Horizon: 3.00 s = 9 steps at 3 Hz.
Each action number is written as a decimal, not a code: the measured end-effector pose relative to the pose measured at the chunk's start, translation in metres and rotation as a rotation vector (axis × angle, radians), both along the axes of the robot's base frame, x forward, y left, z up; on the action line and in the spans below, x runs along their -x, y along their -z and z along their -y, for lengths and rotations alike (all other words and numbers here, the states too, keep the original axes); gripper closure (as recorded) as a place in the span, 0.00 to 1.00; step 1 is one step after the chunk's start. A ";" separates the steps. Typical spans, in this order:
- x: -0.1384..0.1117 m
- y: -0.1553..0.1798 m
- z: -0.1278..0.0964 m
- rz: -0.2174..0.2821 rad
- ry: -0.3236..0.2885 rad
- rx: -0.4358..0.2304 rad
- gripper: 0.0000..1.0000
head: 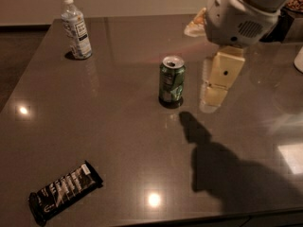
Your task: Move rxbar chocolate near green can
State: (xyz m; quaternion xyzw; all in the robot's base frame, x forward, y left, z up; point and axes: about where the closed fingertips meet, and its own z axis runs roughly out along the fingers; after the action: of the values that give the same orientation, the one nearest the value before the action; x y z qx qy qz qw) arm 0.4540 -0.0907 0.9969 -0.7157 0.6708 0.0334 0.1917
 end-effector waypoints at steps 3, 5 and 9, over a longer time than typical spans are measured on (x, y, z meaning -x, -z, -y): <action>0.044 0.049 -0.125 -0.035 -0.318 0.068 0.00; 0.062 0.101 -0.180 -0.107 -0.429 0.117 0.00; 0.113 0.152 -0.213 -0.157 -0.441 0.084 0.00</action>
Offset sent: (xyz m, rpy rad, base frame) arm -0.0477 0.1370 -0.0617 -0.0800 0.0738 0.3661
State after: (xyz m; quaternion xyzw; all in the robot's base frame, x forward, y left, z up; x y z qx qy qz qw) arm 0.3411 0.1220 0.8446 -0.8475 0.5118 0.1021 0.0970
